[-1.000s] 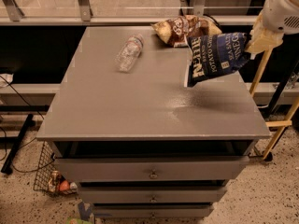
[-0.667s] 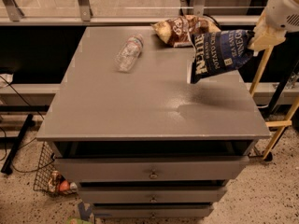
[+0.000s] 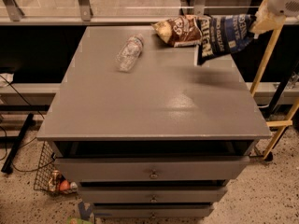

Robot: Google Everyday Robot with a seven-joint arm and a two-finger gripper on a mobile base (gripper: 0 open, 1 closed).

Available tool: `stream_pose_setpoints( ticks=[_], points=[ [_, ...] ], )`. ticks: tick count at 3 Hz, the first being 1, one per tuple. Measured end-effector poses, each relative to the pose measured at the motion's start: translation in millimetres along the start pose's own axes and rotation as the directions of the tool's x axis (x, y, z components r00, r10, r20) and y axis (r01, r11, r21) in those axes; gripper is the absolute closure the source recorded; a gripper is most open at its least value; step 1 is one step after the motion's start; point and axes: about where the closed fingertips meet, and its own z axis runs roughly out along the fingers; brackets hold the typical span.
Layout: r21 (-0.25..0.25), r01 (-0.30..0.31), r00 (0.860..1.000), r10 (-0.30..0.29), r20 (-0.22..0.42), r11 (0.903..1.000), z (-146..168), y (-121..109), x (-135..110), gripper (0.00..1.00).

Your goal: Move blue chip bag near brown chip bag

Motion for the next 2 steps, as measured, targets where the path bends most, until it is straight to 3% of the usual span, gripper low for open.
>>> stream_pose_setpoints(
  ticks=[2],
  points=[
    [-0.025, 0.085, 0.996, -0.084, 0.041, 0.9961, 63.8, -35.8, -39.6, 1.00]
  ],
)
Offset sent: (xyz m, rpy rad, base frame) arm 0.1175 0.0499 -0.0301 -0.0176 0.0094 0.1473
